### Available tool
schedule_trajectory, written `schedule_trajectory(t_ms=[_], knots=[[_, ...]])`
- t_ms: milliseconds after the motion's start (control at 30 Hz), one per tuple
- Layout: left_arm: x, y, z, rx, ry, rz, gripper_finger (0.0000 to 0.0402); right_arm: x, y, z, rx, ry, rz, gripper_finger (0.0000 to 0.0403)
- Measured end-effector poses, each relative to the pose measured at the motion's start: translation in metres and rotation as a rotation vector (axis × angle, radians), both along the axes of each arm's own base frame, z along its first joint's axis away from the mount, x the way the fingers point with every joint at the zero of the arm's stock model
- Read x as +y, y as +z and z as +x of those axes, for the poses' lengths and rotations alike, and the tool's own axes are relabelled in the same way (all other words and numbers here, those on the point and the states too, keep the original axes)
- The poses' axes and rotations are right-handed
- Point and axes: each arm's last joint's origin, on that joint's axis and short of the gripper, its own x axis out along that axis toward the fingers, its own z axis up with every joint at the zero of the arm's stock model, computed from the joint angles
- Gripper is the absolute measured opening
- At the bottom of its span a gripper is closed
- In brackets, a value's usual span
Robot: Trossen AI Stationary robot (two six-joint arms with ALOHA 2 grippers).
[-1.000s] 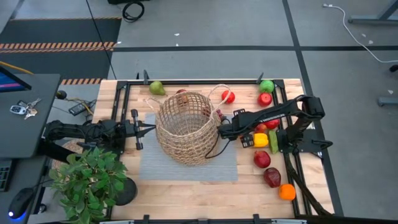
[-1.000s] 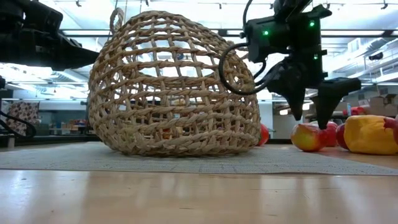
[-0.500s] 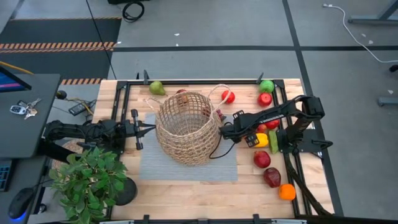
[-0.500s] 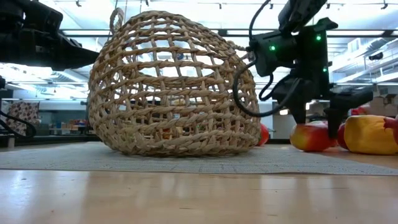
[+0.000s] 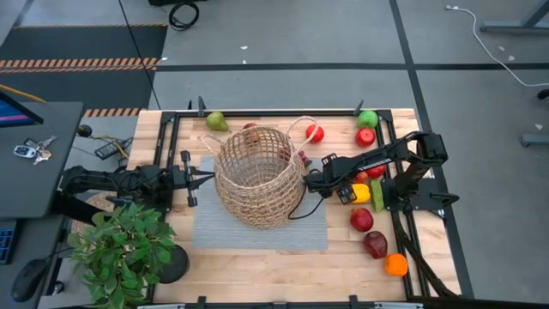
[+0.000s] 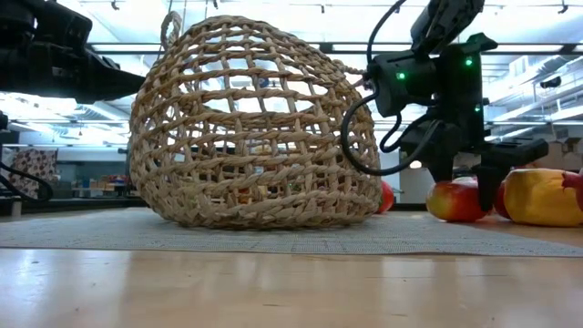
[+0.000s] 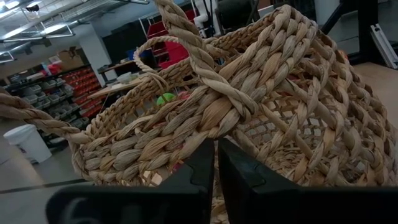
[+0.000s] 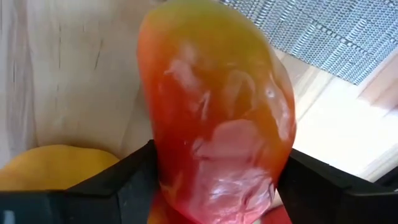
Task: Build produce basket
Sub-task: Put the red mango into the brown basket
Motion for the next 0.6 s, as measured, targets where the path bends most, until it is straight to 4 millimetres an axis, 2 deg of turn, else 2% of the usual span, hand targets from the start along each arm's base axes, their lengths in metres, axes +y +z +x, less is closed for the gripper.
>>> schedule_trajectory(t_ms=[133, 233, 600], knots=[[0.000, 0.000, 0.000, 0.001, 0.000, 0.000, 0.0033, 0.006, 0.003, 0.003, -0.032, -0.055, 0.024, 0.0275], [0.000, 0.000, 0.000, 0.000, 0.000, 0.000, 0.0036, 0.013, 0.014, 0.008, -0.052, -0.079, 0.036, 0.0275], [0.000, 0.000, 0.000, 0.001, 0.000, 0.000, 0.0029, 0.049, 0.101, 0.038, -0.389, -0.162, 0.093, 0.0275]])
